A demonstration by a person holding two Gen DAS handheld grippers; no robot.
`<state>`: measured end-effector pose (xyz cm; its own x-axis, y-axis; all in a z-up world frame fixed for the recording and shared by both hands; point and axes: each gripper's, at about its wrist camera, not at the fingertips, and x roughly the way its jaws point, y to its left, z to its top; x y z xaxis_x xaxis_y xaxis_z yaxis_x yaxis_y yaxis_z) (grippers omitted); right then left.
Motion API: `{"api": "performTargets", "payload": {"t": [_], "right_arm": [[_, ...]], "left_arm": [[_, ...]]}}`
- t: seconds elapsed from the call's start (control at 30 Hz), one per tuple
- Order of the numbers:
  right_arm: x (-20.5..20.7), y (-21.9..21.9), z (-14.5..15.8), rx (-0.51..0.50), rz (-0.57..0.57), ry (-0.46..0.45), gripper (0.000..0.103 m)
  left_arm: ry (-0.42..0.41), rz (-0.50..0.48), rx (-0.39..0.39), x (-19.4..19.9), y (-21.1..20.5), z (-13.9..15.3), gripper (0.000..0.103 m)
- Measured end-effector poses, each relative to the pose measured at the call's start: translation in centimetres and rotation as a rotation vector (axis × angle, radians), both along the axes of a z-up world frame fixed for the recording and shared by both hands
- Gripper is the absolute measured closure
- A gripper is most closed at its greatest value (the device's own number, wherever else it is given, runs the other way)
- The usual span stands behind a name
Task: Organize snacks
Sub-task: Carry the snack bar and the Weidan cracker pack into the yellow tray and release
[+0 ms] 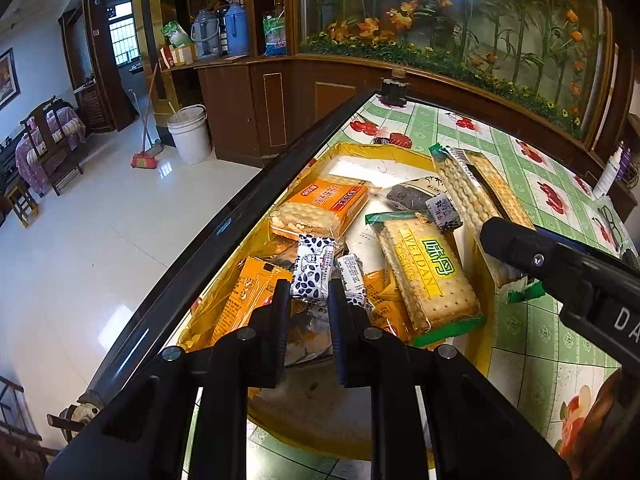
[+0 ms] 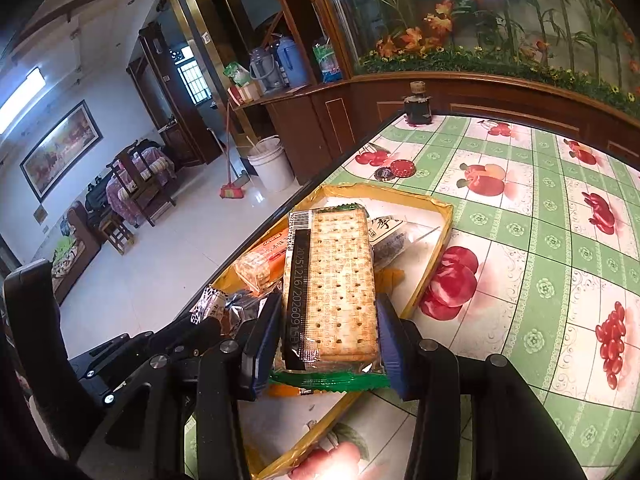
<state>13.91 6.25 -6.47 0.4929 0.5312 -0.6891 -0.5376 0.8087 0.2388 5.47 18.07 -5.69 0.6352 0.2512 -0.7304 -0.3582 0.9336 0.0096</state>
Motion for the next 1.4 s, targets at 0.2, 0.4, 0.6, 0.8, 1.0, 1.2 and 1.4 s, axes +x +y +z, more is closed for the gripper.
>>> {"api": "performTargets", "payload": {"t": [0.2,0.4,0.6,0.8,1.0,1.2,1.4], "right_arm": [[0.8,0.8,-0.2,-0.006,0.003,0.003,0.057],[1.8,1.5,-0.6,-0.015,0.005,0.009,0.057],[3.2,2.6,-1.5,-0.031,0.003,0.023,0.057],[4.9,3.4,-2.6,-0.043,-0.006,0.049,0.056],[6.2,4.1,-2.9,-0.043,-0.005,0.058,0.057],[7.5,5.1,-3.6,-0.046,-0.007,0.083,0.056],[7.5,5.3,-3.5,-0.046,-0.007,0.086,0.054]], "left_arm": [[0.005,0.000,0.006,0.4,0.2,-0.2,0.087],[0.011,0.007,0.012,1.1,0.6,-0.4,0.087],[0.032,0.010,0.015,2.1,1.0,-1.1,0.087],[0.063,0.011,0.016,3.4,1.4,-2.0,0.087],[0.077,0.004,0.003,4.5,1.6,-2.4,0.086],[0.088,-0.001,0.002,5.3,1.5,-2.6,0.086],[0.090,-0.005,0.015,5.1,1.1,-2.6,0.085]]}}
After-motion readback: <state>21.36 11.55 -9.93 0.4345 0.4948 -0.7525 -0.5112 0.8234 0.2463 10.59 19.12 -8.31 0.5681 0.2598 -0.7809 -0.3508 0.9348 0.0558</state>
